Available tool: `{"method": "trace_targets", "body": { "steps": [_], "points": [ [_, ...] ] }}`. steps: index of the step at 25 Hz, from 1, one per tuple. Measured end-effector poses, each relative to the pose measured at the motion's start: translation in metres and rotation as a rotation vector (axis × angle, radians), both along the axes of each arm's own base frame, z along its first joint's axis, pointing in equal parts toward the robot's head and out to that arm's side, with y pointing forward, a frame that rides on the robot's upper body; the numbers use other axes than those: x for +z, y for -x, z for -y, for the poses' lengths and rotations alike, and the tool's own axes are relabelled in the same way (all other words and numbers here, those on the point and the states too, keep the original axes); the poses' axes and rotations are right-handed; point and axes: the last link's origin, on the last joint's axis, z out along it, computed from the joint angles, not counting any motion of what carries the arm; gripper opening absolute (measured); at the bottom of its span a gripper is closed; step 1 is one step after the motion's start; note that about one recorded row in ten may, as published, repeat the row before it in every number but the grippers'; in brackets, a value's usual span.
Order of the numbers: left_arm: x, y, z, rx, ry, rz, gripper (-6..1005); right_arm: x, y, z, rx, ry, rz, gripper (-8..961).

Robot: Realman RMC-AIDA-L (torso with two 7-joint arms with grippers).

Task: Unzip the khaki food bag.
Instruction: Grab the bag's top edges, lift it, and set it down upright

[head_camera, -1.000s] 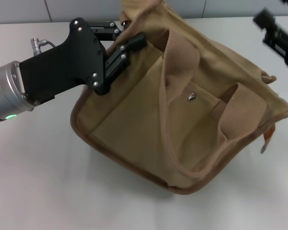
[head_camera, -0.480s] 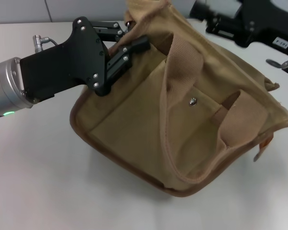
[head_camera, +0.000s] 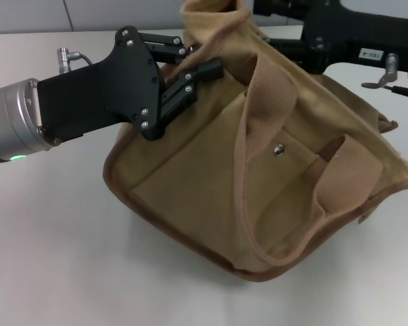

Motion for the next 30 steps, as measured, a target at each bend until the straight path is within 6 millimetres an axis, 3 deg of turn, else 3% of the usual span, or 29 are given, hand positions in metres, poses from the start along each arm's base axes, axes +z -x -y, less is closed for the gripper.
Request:
{"method": "trace_targets", "body": {
  "steps": [7,21,26,30],
  "points": [
    [-0.001,0.0,-0.001,0.005,-0.003,-0.003,89,0.003,-0.007,0.014,-0.029,0.063,0.115,841],
    [-0.001,-0.001,-0.004,0.013,-0.008,-0.003,89,0.03,-0.041,0.048,-0.047,0.023,0.034,840],
    [-0.001,-0.001,-0.003,0.014,-0.006,-0.004,89,0.036,-0.042,0.042,-0.004,-0.147,-0.158,840],
    [-0.001,-0.001,-0.003,0.013,-0.004,-0.005,89,0.033,-0.034,0.03,0.005,-0.178,-0.186,840]
  ]
}}
